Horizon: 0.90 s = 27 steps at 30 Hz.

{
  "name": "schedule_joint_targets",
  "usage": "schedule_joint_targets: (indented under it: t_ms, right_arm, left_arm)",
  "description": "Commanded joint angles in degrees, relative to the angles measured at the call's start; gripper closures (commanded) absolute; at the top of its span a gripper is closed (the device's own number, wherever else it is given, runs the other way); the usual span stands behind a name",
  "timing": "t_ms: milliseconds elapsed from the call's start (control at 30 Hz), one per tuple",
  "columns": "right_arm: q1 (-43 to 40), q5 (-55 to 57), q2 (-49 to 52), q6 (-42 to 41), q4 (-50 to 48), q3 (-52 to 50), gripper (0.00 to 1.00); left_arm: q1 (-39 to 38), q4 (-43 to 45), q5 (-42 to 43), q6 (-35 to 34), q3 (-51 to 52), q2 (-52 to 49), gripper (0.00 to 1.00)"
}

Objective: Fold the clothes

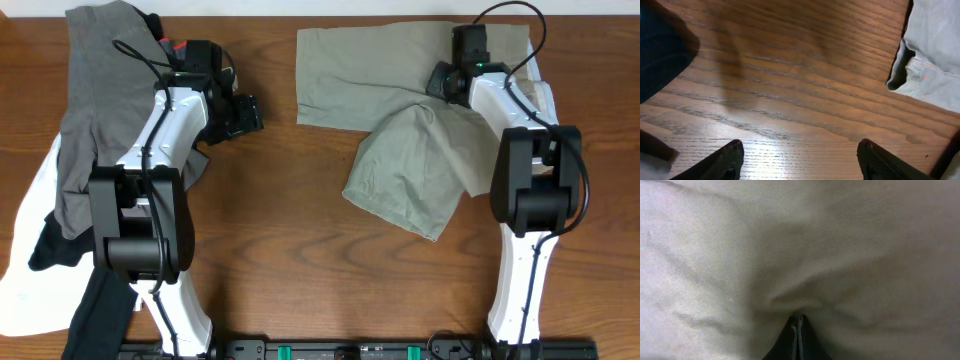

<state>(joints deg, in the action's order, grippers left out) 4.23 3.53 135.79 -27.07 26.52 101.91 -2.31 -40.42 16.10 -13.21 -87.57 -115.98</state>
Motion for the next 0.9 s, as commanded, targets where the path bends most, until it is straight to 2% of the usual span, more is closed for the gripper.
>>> schedule_joint_targets:
  t_ms: [0, 633, 767, 800, 867]
  right_arm:
    - [1.57, 1.79, 6.56, -1.2, 2.56, -3.43, 0.99]
    - [7.21, 0.07, 6.56, -1.18, 1.92, -2.75, 0.99]
    - [7.21, 0.0, 6.12, -1.18, 4.2, -0.39, 0.99]
    - [6.95, -0.15, 5.53, -1.16, 5.97, 1.03, 0.95]
    - [6.27, -0.44, 4.11, 0.24, 10.14, 4.42, 0.8]
  left_arm:
    - [-0.02, -0.04, -0.74, 0.52, -0.39, 1.2, 0.26]
    - [-0.02, 0.02, -0.74, 0.55, -0.31, 1.2, 0.26]
    - [-0.02, 0.04, -0.63, 0.52, -0.31, 1.22, 0.26]
    - [-0.02, 0.04, 0.0, 0.63, -0.33, 1.49, 0.26]
    - [-0.02, -0.37, 0.5, 2.16, -0.33, 2.47, 0.26]
